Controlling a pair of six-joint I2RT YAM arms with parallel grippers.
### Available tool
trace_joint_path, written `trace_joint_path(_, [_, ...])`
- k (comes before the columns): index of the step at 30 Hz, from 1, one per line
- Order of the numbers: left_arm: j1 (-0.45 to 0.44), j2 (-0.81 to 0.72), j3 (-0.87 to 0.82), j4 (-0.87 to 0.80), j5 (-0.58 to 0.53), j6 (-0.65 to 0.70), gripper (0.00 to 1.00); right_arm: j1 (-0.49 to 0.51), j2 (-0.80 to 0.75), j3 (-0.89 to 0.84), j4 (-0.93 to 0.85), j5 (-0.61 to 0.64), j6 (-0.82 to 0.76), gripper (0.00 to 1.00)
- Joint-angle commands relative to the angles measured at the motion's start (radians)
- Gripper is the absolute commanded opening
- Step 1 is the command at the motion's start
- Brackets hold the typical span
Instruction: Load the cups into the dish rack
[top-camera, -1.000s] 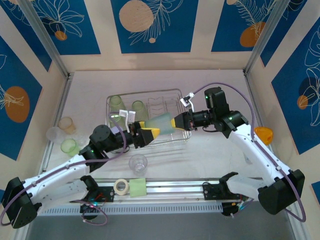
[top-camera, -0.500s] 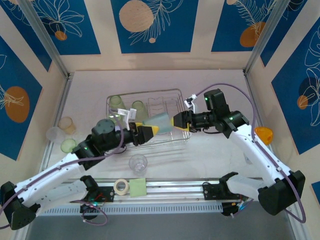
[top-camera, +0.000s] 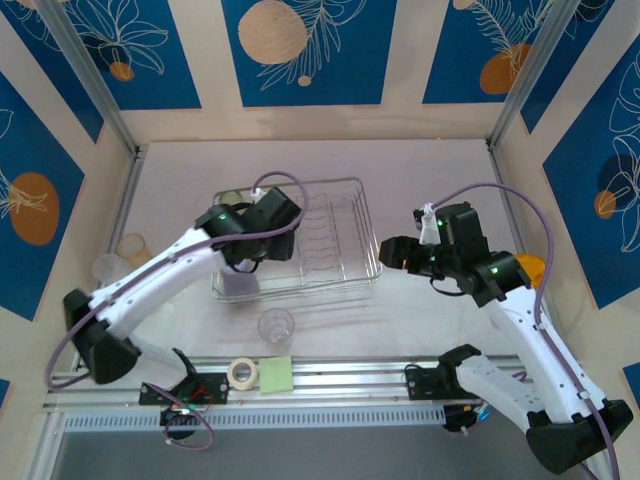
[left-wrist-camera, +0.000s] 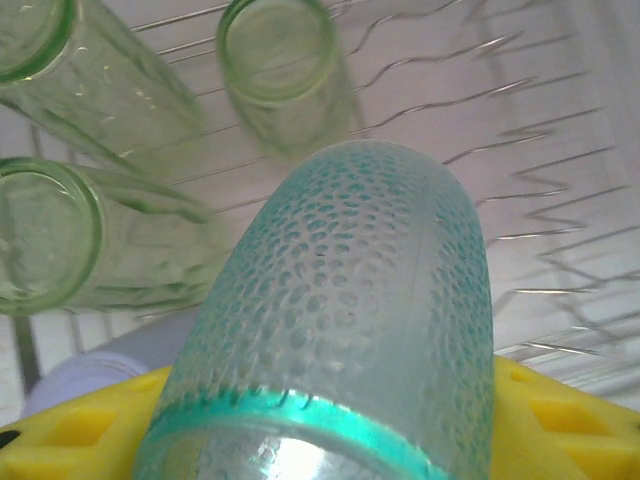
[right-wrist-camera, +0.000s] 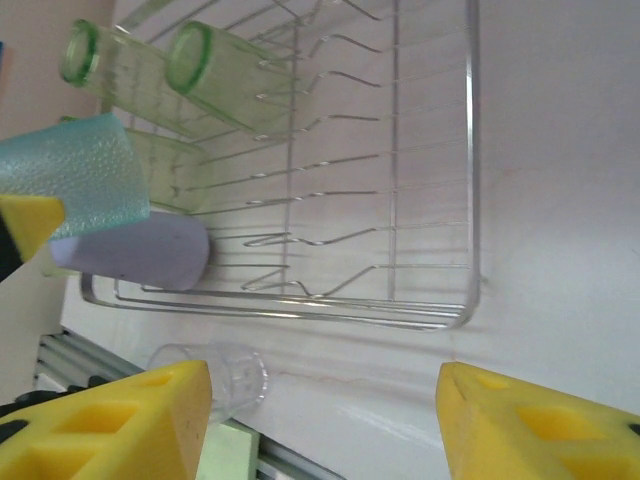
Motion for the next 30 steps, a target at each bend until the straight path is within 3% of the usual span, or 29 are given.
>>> trace_joint_path(1, [-0.005, 0.067, 0.067, -0.153, -0.159, 0.056, 0.24, -0.012, -0.029, -0.024, -0.039, 0.027, -0.034, 0.62])
trace_joint_path(6, [0.001, 0.164, 0.098, -0.136, -0.16, 0.098, 0.22, -0.034, -0.05, -0.051, -0.034, 0.011, -0.038, 0.62])
trace_joint_path(15, [0.055, 0.323, 0.135, -0.058, -0.036, 0.157, 0.14, -0.046, -0.043, -0.027, -0.039, 0.007, -0.063, 0.62])
trace_joint_path(30, [0.154, 0.444, 0.197, -0.016, 0.041, 0.177, 0.14, -0.062, -0.072, -0.123, 0.018, -0.02, -0.066, 0.62])
